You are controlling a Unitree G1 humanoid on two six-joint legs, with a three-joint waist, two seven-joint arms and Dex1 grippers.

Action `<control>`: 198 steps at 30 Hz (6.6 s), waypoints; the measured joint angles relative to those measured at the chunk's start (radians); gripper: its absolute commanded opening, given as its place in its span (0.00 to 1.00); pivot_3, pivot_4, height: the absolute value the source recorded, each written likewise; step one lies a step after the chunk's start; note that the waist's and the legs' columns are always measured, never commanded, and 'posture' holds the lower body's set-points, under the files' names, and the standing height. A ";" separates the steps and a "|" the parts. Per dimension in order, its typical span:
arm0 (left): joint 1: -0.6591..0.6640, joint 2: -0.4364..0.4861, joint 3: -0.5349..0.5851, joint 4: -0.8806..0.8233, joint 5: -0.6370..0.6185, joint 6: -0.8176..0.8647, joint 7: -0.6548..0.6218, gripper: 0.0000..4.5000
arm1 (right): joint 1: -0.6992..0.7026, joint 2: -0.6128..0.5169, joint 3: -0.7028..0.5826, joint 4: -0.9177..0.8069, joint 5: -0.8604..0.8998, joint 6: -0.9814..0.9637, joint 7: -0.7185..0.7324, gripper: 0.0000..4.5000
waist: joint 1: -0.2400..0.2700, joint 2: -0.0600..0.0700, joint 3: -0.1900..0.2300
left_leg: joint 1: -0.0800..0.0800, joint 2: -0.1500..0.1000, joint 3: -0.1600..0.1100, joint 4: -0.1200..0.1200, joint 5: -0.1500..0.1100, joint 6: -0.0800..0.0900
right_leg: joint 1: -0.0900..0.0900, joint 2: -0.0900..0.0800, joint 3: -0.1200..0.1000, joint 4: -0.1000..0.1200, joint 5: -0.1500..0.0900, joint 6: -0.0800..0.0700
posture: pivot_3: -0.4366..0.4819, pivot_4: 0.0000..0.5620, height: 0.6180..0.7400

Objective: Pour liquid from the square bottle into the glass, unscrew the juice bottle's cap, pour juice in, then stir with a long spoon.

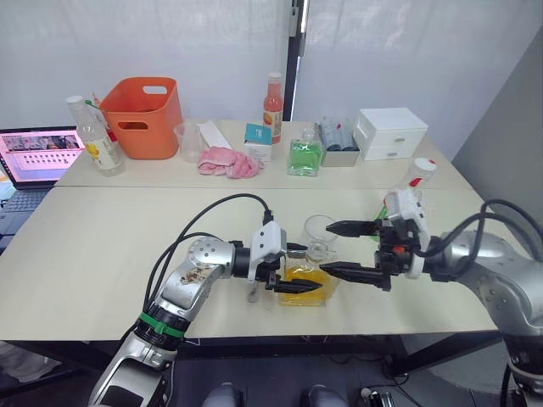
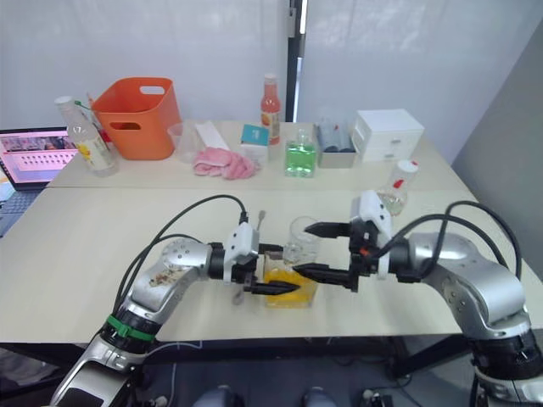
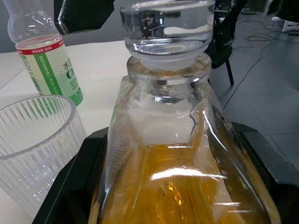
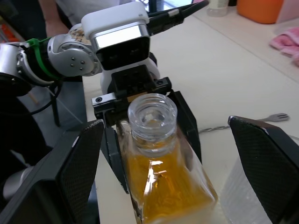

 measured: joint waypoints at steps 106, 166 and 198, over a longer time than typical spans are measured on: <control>-0.024 0.002 -0.011 0.048 0.000 -0.059 -0.035 0.62 | 0.457 0.512 -0.267 0.165 -0.522 -0.358 -0.901 0.23 | 0.001 0.006 -0.001 | -0.001 0.000 0.003 0.000 0.000 0.001 | 0.000 0.001 0.002 -0.002 0.000 0.001 | 0.48 0.27 0.79; -0.284 0.176 0.232 0.263 -0.056 0.007 0.007 0.62 | 0.396 0.222 -0.175 -0.142 -0.098 -0.150 -0.444 1.00 | 0.006 0.010 0.003 | -0.007 0.000 0.003 0.001 0.000 0.001 | -0.002 0.005 0.002 -0.004 0.000 0.001 | 0.48 0.27 0.79; -0.650 -0.089 -0.108 1.189 0.848 -1.171 0.886 0.62 | 0.430 0.284 -0.159 -0.217 -0.094 -0.146 -0.575 1.00 | 0.002 0.007 0.005 | -0.015 -0.001 0.001 0.001 0.000 0.001 | -0.007 0.005 0.002 -0.005 0.001 0.002 | 0.48 0.27 0.79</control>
